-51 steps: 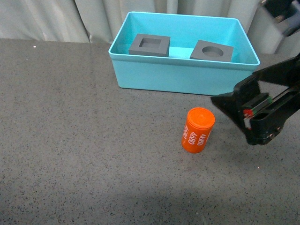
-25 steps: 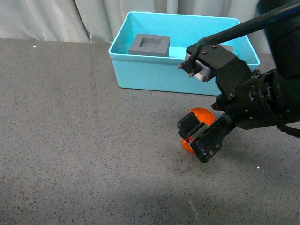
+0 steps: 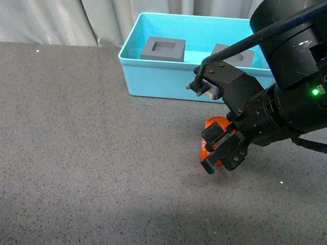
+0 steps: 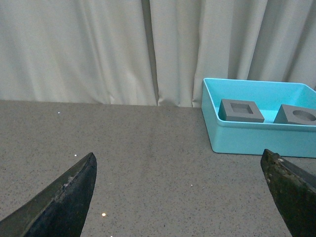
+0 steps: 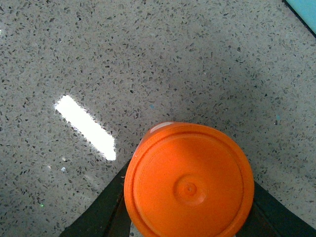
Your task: Place gray and orange parts in blue box
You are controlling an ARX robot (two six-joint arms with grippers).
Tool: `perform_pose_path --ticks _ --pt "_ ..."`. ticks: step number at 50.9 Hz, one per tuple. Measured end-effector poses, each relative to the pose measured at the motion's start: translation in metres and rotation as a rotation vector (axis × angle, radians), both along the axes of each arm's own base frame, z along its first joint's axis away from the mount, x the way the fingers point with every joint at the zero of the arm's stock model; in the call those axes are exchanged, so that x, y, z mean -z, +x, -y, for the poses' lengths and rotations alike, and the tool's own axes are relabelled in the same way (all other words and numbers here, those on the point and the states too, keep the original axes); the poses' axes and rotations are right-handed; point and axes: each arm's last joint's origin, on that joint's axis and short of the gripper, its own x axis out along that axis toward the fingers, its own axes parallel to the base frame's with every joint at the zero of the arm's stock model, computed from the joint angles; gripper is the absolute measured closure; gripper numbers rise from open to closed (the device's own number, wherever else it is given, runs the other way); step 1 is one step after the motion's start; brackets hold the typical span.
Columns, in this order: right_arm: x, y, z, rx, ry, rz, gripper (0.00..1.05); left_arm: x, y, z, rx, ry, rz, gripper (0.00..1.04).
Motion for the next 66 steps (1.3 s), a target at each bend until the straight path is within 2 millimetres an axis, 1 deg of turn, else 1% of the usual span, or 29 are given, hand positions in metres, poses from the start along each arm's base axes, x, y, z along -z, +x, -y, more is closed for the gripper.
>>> perform_pose_path --ticks 4,9,10,15,17,19,22,25,30,34,38,43,52,56,66 --pt "-0.009 0.000 0.002 0.013 0.021 0.012 0.61 0.000 0.000 0.000 0.000 0.000 0.000 0.07" --pt "-0.045 0.002 0.008 0.040 0.111 0.087 0.61 0.000 0.000 0.000 0.000 0.000 0.000 0.07" --pt "-0.058 0.005 0.011 0.056 0.136 0.125 0.61 0.000 0.000 0.000 0.000 0.000 0.000 0.07" --pt "-0.100 0.022 0.018 0.117 0.240 0.284 0.61 0.000 0.000 0.000 0.000 0.000 0.000 0.07" --pt "-0.117 0.032 0.021 0.146 0.285 0.351 0.61 0.000 0.000 0.000 0.000 0.000 0.000 0.07" --pt "-0.125 0.040 0.023 0.174 0.306 0.387 0.61 0.000 0.000 0.000 0.000 0.000 0.000 0.07" --pt "-0.130 0.049 0.024 0.197 0.318 0.401 0.61 0.000 0.000 0.000 0.000 0.000 0.000 0.07" --pt "-0.129 0.061 0.021 0.207 0.326 0.397 0.61 0.000 0.000 0.000 0.000 0.000 0.000 0.07" --pt "-0.120 0.078 0.015 0.212 0.317 0.362 0.61 0.000 0.000 0.000 0.000 0.000 0.000 0.07" --pt "-0.107 0.094 0.007 0.217 0.309 0.327 0.61 0.000 0.000 0.000 0.000 0.000 0.000 0.07" --pt "-0.091 0.115 -0.004 0.234 0.291 0.290 0.61 0.000 0.000 0.000 0.000 0.000 0.000 0.07" --pt "-0.077 0.136 -0.016 0.239 0.281 0.261 0.61 0.000 0.000 0.000 0.000 0.000 0.000 0.07" --pt "-0.065 0.158 -0.025 0.247 0.268 0.223 0.61 0.000 0.000 0.000 0.000 0.000 0.000 0.07" --pt "-0.063 0.169 -0.028 0.257 0.253 0.216 0.61 0.000 0.000 0.000 0.000 0.000 0.000 0.07" --pt "-0.060 0.182 -0.029 0.283 0.206 0.185 0.61 0.000 0.000 0.000 0.000 0.000 0.000 0.07"
